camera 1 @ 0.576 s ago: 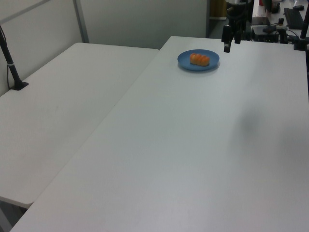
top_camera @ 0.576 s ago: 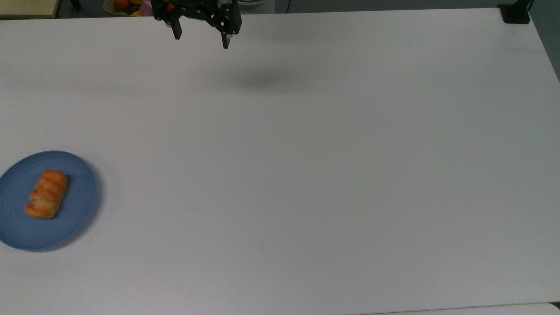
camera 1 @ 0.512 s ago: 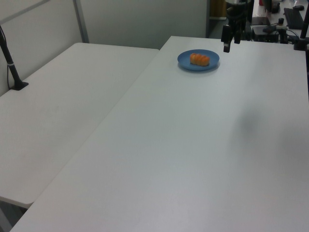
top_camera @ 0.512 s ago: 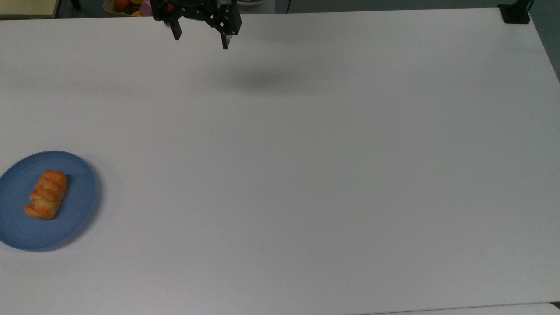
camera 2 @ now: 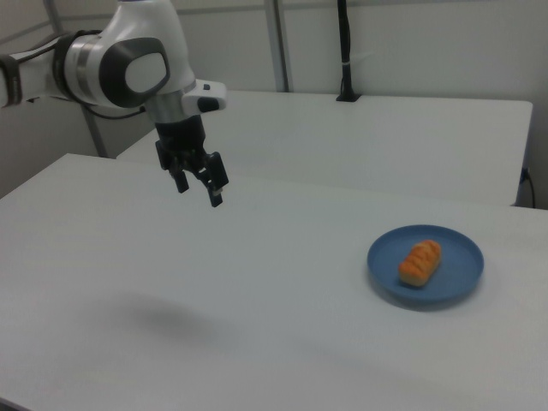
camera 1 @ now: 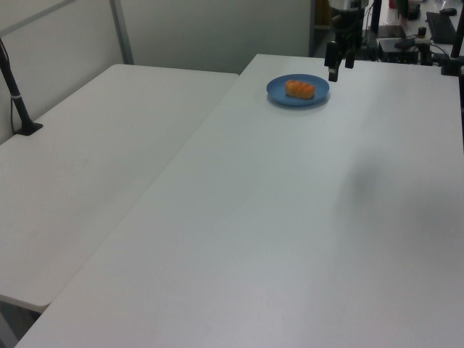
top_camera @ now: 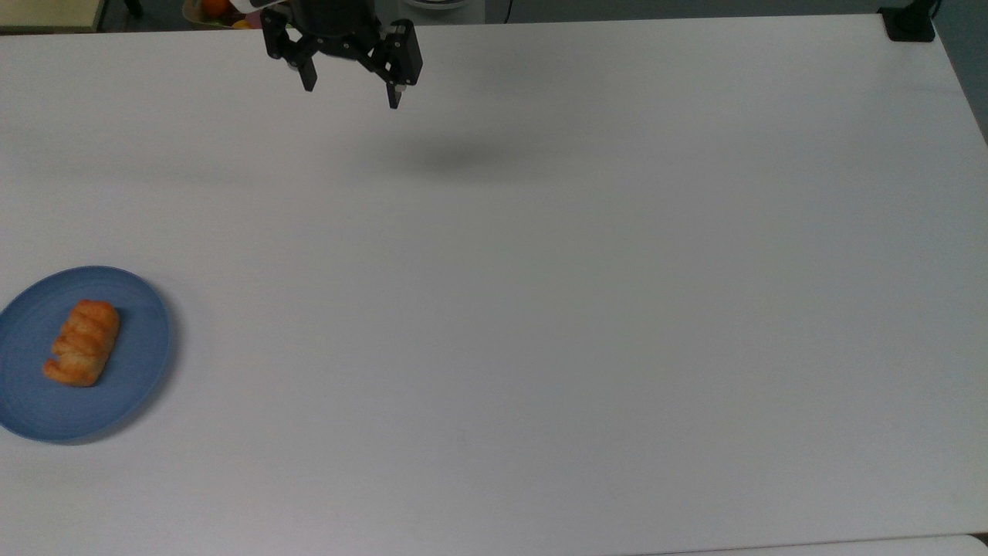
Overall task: Put the bread on the table
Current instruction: 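Move the gripper toward the blue plate with the bread roll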
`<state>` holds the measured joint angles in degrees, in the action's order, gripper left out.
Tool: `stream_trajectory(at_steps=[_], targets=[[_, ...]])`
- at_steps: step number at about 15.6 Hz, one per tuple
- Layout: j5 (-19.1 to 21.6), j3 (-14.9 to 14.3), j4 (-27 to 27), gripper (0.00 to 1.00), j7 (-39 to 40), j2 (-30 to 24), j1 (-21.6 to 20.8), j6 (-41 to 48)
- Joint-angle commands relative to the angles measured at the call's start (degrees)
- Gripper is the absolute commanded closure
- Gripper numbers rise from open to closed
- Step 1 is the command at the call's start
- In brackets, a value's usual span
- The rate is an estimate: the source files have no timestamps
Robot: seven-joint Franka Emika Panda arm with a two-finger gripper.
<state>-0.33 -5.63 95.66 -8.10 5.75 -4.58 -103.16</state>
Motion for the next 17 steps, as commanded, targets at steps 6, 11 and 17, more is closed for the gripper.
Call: stream_trajectory(at_steps=[6,11,17], targets=[[0.8,-6.0,-20.8,0.00,6.4,17.3,3.2,3.8],[0.9,-6.9,-26.1,0.00,8.7,26.5,8.9,-7.5],[0.9,-9.0,-28.2,0.00,10.6,34.8,13.6,-23.8]])
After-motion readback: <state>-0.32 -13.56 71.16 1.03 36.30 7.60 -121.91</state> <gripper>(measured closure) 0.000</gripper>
